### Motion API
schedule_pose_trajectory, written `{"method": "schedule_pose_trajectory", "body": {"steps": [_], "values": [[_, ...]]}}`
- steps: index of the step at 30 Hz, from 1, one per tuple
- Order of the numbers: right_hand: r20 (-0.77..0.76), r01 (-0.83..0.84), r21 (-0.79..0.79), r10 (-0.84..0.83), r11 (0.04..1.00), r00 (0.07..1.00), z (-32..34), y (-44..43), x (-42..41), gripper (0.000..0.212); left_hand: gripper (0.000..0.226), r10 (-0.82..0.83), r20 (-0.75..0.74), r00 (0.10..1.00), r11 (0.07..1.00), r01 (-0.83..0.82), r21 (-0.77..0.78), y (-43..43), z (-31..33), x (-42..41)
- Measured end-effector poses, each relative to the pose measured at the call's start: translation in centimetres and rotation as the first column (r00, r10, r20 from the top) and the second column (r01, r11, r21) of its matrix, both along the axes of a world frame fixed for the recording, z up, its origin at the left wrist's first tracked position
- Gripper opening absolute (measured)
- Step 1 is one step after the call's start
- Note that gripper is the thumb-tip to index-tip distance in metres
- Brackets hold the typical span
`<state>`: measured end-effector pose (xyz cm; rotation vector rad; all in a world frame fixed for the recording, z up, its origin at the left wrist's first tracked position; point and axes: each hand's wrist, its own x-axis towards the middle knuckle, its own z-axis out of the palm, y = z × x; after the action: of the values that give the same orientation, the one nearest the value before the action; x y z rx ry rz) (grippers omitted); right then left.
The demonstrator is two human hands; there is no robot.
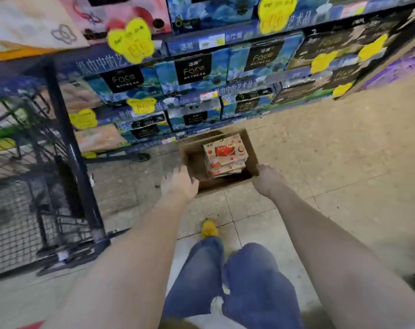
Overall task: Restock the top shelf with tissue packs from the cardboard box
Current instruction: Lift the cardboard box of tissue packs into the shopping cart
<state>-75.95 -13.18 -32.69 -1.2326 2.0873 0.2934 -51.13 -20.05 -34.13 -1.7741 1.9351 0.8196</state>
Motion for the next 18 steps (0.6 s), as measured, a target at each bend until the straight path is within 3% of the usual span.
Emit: {"method": "schedule_pose_trajectory", "body": {"steps": [7, 12, 18], "values": [[0.058, 0.031, 0.075, -0.036, 0.997, 0.998, -9.0, -6.1, -5.7, 0.04, 0.052, 0.156, 0.05, 0.987, 0.976, -0.161, 0.146, -4.6, -6.2, -2.7], [0.102, 0.174, 0.086, -0.183, 0.981, 0.978, -16.4, -9.8, -10.3, 0.039, 0.057, 0.345, 0.076, 0.936, 0.926, -0.352, 0.136, -7.3, -12.3, -5.3], [0.108, 0.15, 0.117, -0.163, 0.982, 0.981, -25.5, -13.7, -14.7, 0.046, 0.059, 0.516, 0.064, 0.854, 0.847, -0.52, 0.114, -9.8, -21.2, -8.2]]}}
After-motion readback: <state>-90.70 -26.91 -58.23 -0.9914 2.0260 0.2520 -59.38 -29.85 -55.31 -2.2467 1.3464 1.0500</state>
